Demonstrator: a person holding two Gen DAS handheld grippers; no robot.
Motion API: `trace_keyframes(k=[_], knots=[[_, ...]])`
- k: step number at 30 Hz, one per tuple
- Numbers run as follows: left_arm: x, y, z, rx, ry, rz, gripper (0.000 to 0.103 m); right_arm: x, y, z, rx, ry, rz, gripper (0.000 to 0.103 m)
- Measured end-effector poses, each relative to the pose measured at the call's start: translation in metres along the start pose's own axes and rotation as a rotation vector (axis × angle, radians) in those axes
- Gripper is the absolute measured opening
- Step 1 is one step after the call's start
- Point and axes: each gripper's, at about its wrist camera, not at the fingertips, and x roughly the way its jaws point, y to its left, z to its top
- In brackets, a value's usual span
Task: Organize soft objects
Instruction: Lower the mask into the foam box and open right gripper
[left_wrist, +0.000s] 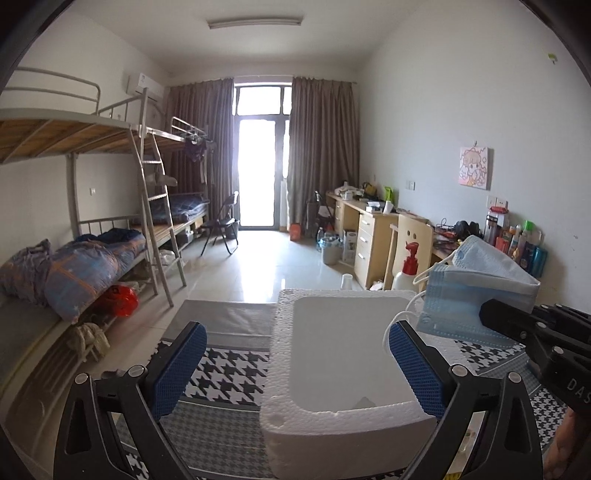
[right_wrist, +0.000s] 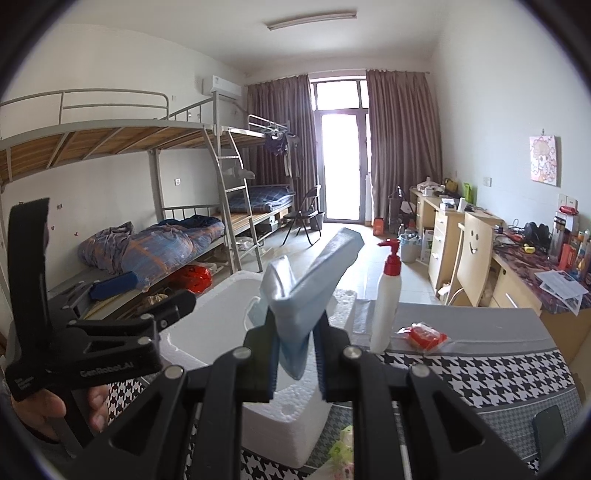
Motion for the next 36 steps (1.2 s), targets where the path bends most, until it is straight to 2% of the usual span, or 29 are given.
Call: trace_keyframes(k=[11,26,31,33,36], knots=[[-0.007,0.009,-0.004,0.008,-0.025,0.005,0.102,0.019,0.010,0.004,-0.014,0.037,0.022,0.021],[-0.010,0.021,-0.008,-0.010,-0.003,0.006,0.102,0.049,0.022,0.001,-0.009,0.118,0.041,0.021],[-0.014,0.022,-0.010,-0.023,-0.001,0.002,0.102,0.057,0.023,-0.004,-0.012,0.146,0.042,0.048],[-0.016,0.021,-0.010,-0.017,-0.003,0.007,0.102,0.057,0.025,-0.005,-0.018,0.140,0.037,0.072],[-0.017,0.019,-0.010,-0.011,-0.007,0.010,0.102,0.056,0.027,-0.007,-0.025,0.138,0.037,0.075]])
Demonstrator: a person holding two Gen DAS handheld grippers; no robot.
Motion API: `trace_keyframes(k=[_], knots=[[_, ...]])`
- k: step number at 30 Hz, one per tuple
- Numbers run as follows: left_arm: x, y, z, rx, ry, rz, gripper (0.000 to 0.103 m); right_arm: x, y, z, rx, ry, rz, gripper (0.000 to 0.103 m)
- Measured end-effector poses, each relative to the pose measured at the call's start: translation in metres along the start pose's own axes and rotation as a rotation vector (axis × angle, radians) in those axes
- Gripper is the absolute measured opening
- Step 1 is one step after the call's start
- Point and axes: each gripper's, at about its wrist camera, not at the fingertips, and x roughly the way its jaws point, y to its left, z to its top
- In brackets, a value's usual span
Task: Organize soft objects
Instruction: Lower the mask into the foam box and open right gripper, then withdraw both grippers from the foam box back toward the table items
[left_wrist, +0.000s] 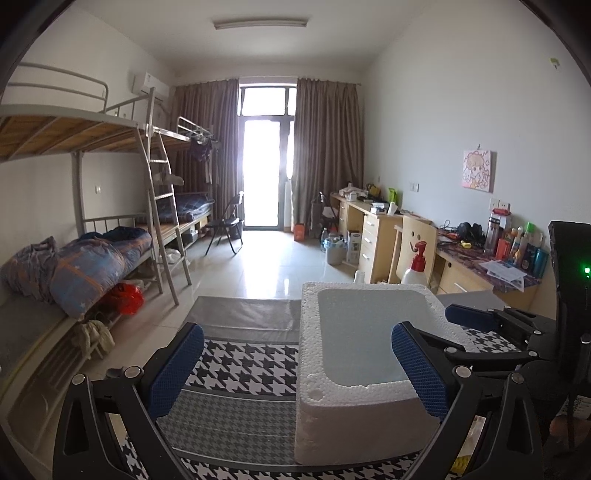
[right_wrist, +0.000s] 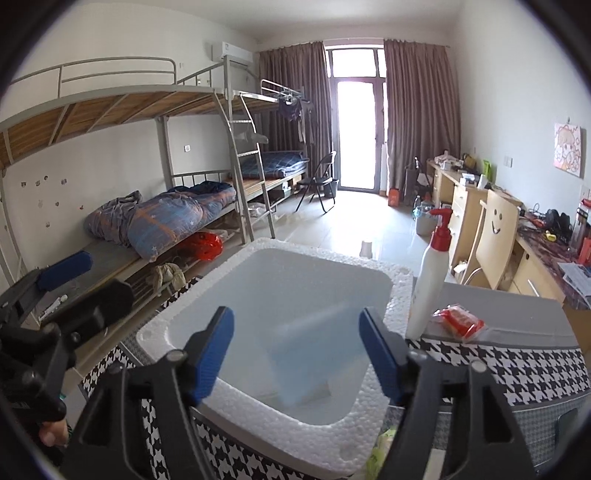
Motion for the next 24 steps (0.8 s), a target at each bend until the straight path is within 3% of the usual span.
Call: trace_keyframes(k=[18,24], knots=[[-0.013,-0.016,0.003,0.006,-0.001,-0.020,0.102,-0.038,-0.012,0.005,0.008,-0.037,-0.012,0.075],[-0.021,-0.025,0.006,0.011,-0.013,-0.037,0.102,-0.052,-0.014,0.005,-0.002,-0.075,-0.041,0.081]])
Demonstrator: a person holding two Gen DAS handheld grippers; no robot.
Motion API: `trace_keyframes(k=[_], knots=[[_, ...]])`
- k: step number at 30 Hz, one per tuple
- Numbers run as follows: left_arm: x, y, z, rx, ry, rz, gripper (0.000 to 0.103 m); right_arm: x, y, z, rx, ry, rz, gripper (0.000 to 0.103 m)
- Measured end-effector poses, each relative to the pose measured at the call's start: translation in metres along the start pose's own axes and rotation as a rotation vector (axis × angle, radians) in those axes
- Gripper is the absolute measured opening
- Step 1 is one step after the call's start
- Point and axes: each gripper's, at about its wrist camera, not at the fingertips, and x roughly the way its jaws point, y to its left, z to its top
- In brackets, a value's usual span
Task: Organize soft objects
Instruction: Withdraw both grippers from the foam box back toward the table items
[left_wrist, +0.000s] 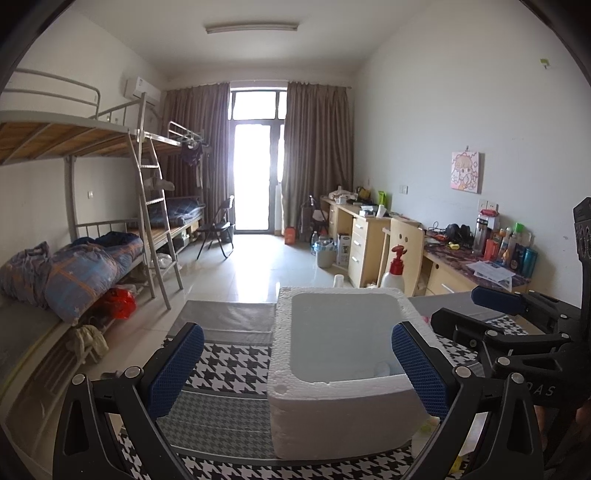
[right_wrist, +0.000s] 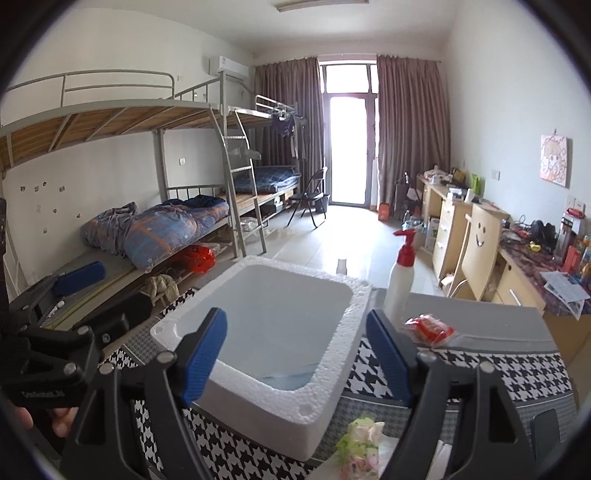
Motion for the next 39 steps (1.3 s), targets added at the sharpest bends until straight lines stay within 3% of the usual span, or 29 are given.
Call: trace_keyframes(k=[15,19,39], knots=[[-0.019,-0.023,0.003,0.032,-0.039,-0.057,0.102,-0.033,-0.015,-0.005,0.022,-0.060,-0.055,0.082],[-0.021,-0.030,0.003,0.038,-0.044,-0.081,0.102,-0.043,-0.019,-0.008,0.013,-0.082,-0.107,0.082],[-0.027,-0.064,-0.007,0.058,-0.041,-0.175,0.102,-0.077,-0.050,-0.032,0.056,-0.106,-0.208,0.082]])
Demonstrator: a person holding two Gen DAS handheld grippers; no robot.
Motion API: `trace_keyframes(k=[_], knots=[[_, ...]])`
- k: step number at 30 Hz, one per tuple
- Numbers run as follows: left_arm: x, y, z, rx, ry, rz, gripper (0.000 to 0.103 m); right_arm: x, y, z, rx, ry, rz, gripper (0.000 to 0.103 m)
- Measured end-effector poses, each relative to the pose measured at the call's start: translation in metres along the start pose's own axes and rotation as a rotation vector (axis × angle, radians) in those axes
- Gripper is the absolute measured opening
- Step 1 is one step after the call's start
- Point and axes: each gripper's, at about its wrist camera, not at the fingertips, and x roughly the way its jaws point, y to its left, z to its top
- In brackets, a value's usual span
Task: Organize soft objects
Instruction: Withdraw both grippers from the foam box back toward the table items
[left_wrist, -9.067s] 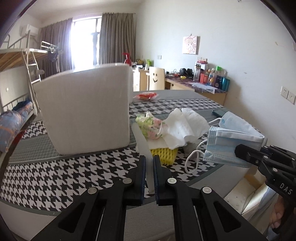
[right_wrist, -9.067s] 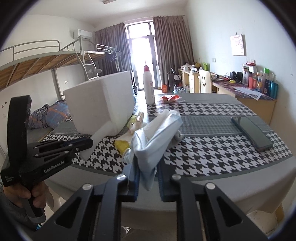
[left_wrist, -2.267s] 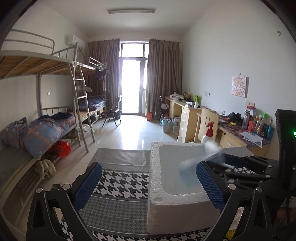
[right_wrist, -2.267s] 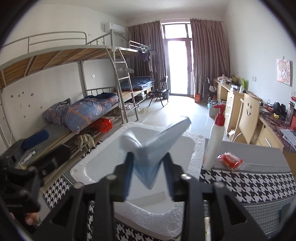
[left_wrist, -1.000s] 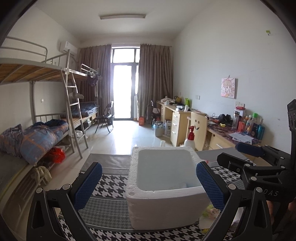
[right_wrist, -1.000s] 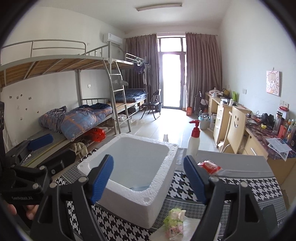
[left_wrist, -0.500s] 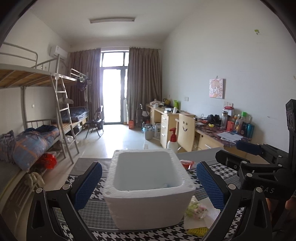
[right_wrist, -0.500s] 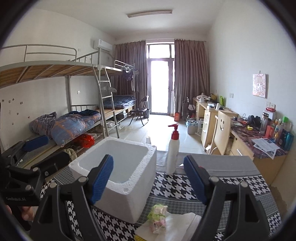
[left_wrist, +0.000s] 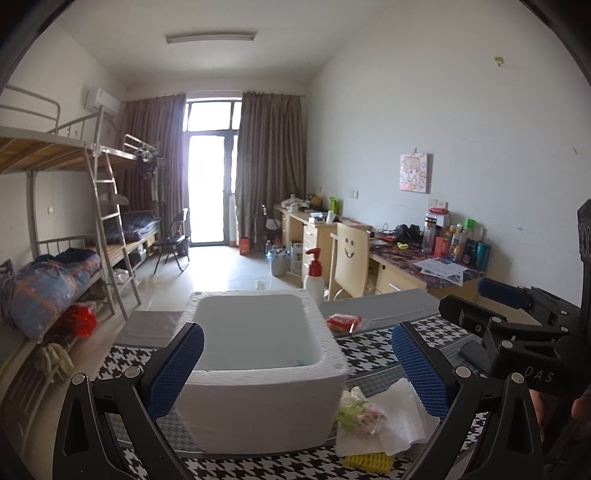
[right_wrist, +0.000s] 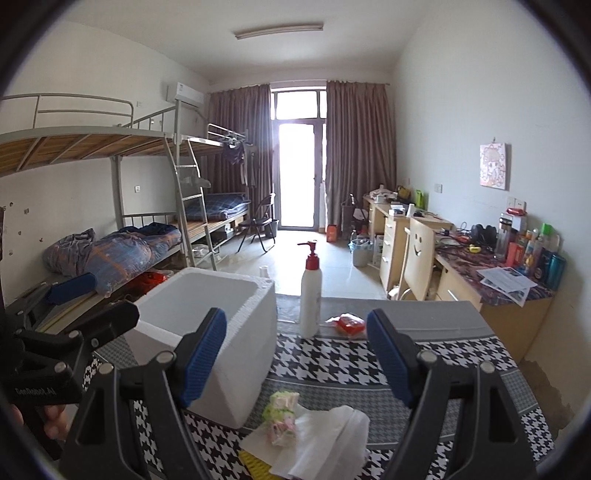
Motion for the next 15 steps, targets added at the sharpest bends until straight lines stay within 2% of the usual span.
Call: trace_keyframes(k=[15], knots=[[0.014,-0.036,-0.014,0.022,0.031,-0.093,0.102,-0.019,-0.031,-0.021,0.053,-0.001,-0.080,0.082]])
